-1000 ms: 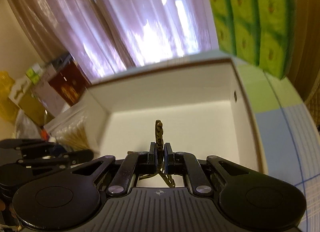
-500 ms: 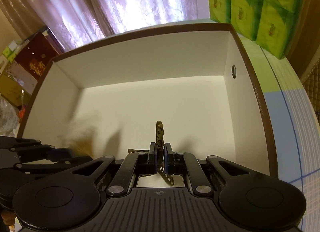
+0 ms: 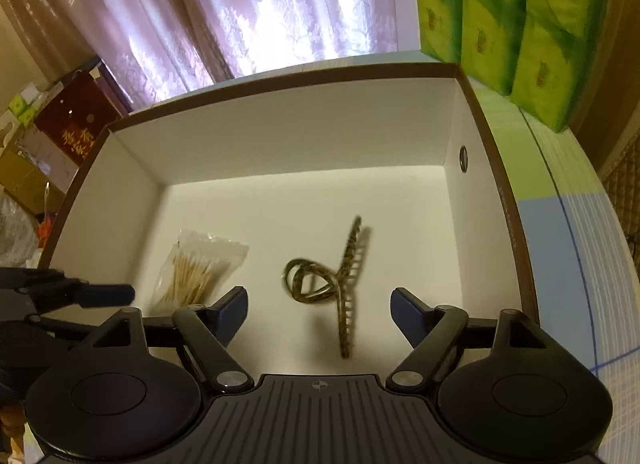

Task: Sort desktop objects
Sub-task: 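Withdraw both open tools from the box back toward the table items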

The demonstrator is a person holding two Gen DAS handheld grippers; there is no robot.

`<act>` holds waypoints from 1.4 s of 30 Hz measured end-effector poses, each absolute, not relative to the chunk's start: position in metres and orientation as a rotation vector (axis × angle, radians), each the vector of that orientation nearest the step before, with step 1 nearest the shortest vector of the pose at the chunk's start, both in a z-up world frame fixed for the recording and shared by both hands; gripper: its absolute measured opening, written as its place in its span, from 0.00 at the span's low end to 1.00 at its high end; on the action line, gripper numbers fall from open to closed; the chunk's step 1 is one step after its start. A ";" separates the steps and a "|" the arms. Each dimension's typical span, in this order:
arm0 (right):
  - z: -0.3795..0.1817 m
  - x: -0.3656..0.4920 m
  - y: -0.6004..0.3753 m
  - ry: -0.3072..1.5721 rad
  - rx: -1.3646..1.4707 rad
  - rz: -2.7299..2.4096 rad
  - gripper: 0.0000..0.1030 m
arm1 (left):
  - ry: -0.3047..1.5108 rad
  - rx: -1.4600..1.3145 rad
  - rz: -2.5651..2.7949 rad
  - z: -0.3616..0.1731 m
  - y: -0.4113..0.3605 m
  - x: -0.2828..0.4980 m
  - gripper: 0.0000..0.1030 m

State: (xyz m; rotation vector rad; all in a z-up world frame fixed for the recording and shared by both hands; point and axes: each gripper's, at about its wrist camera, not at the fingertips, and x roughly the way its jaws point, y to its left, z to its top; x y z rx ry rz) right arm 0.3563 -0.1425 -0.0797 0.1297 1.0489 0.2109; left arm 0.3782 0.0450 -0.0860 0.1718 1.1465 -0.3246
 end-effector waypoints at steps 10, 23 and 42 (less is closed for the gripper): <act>-0.080 0.349 -0.143 1.051 0.119 0.233 0.82 | 1.126 0.194 -0.288 -0.081 0.048 0.373 0.59; -0.055 0.332 -0.144 0.972 0.079 0.254 0.87 | 1.049 0.187 -0.270 -0.053 0.056 0.360 0.64; -0.018 0.298 -0.158 0.853 0.069 0.238 0.98 | 0.908 0.169 -0.277 -0.009 0.070 0.319 0.81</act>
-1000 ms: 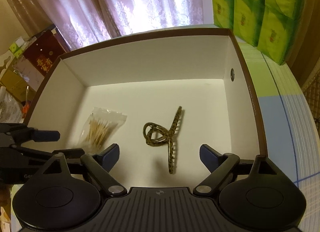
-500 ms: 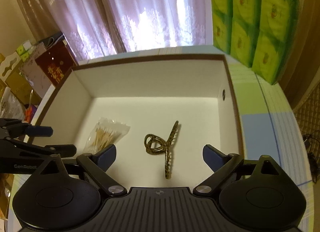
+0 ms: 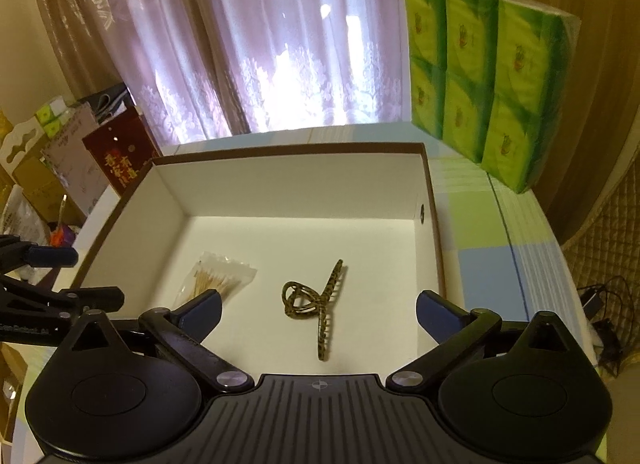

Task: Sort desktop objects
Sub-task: 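Withdraw both open tools from the box back toward the table items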

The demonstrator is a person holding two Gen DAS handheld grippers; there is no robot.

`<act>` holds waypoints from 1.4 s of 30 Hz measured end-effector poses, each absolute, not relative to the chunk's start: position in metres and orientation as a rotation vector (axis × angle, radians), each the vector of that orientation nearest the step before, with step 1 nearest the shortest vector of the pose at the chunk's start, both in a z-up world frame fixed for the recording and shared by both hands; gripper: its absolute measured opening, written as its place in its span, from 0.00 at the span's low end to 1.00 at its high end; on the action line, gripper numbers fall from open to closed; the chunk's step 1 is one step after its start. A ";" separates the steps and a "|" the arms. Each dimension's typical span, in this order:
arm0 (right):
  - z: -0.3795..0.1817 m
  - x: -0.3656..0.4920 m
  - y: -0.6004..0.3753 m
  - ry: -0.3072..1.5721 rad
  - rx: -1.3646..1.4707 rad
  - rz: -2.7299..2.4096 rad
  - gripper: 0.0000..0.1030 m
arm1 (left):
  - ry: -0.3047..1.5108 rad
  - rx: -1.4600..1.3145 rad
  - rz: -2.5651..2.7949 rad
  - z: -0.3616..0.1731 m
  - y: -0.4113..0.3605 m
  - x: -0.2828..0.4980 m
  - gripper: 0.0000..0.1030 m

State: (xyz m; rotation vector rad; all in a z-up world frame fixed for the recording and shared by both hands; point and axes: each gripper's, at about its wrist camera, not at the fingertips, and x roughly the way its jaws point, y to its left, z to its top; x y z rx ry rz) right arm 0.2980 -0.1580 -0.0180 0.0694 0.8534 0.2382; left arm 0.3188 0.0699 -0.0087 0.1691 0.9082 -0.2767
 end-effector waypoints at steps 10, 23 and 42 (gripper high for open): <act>-0.016 0.262 -0.183 0.829 0.104 0.233 0.98 | 0.849 0.206 -0.303 -0.002 0.096 0.267 0.86; -0.041 0.177 -0.208 0.842 0.165 0.214 0.98 | 0.834 0.176 -0.323 -0.018 0.127 0.183 0.92; -0.107 0.093 -0.198 0.979 0.102 0.181 0.98 | 0.925 0.261 -0.391 -0.082 0.114 0.126 0.92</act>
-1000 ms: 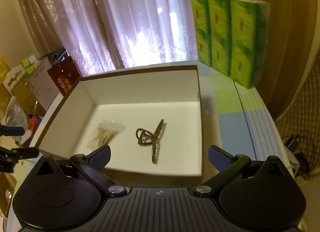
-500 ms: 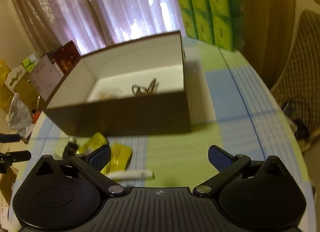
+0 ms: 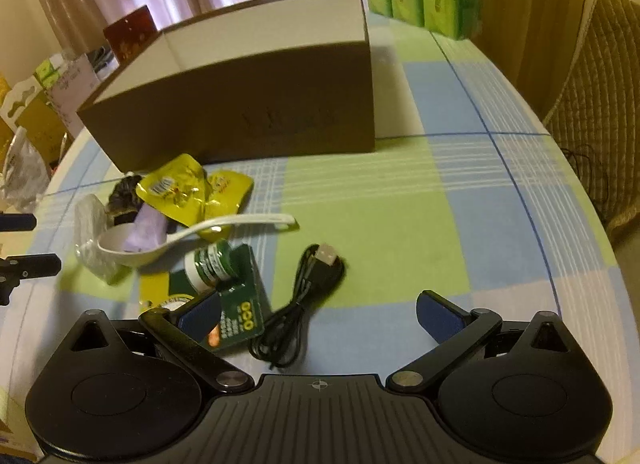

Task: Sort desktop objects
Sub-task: 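Withdraw both open tools from the box back toward the table items, then grasp the floss pick box with the left tool while the right tool grasps the medicine card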

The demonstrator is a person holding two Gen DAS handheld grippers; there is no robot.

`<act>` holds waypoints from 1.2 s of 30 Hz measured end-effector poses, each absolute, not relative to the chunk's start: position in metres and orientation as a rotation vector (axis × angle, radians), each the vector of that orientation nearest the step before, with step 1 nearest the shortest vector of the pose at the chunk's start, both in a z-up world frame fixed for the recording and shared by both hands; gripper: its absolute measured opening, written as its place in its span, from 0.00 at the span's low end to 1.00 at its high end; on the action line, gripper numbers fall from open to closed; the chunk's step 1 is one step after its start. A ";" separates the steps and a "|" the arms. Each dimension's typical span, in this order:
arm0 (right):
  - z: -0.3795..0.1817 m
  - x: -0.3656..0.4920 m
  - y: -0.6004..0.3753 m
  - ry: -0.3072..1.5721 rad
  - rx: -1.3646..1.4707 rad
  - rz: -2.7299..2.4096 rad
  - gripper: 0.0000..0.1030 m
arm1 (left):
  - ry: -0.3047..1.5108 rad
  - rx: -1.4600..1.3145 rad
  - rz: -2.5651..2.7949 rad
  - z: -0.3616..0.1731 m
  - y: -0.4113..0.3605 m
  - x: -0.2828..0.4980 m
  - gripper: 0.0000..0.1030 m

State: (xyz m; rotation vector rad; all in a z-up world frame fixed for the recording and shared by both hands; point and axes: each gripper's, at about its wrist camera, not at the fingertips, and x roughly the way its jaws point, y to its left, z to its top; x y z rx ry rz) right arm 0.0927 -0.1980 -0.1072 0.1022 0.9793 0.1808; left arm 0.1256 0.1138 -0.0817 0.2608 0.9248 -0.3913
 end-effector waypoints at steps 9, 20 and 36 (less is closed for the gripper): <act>-0.114 0.089 -0.206 1.006 0.126 0.132 0.98 | 0.933 0.395 -0.514 -0.100 0.109 0.150 0.97; -0.115 0.085 -0.209 1.025 0.139 0.089 0.98 | 0.898 0.476 -0.649 -0.120 0.098 0.169 0.92; -0.094 0.092 -0.163 0.869 0.000 0.286 0.98 | 0.906 0.312 -0.474 -0.102 0.130 0.140 0.83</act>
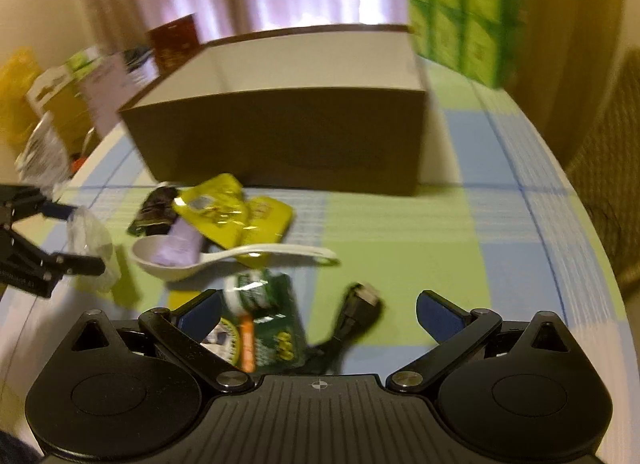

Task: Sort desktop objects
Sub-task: 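Grasp the floss pick box with the left tool while the right tool grasps the medicine card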

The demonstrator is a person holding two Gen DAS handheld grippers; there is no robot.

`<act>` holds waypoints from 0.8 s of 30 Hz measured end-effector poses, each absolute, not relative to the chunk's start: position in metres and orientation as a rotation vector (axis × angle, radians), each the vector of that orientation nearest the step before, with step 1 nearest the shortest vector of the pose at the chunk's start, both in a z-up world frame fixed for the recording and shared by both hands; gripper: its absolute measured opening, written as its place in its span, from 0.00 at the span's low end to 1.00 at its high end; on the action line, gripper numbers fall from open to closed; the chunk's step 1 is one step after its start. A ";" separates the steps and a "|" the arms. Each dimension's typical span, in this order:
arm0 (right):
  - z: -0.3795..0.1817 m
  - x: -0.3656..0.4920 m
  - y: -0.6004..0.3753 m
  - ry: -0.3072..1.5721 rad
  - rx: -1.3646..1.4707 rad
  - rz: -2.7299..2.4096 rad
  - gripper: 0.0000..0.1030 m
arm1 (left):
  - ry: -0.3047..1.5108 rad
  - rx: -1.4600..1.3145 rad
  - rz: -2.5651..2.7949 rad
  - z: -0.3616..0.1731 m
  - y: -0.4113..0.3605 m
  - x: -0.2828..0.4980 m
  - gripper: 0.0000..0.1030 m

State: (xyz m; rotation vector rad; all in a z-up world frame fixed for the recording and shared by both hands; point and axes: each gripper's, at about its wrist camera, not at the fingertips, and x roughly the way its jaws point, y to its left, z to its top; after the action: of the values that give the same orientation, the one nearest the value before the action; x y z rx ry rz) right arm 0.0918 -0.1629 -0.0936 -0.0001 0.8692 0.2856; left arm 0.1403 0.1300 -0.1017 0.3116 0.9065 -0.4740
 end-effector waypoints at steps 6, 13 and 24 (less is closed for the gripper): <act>-0.106 0.098 -0.131 0.863 -0.105 0.378 0.95 | 0.912 0.245 -0.398 -0.089 0.138 0.133 0.83; -0.129 0.111 -0.111 0.877 -0.197 0.412 0.73 | 0.894 0.219 -0.362 -0.078 0.140 0.125 0.83; -0.145 0.115 -0.098 0.903 -0.264 0.455 0.31 | 0.900 0.201 -0.355 -0.077 0.132 0.117 0.83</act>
State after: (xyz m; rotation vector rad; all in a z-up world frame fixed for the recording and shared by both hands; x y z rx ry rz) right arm 0.1147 -0.0981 -0.1450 -0.2643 0.9028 0.4555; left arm 0.1172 0.1325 -0.0773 0.2010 0.9000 -0.3554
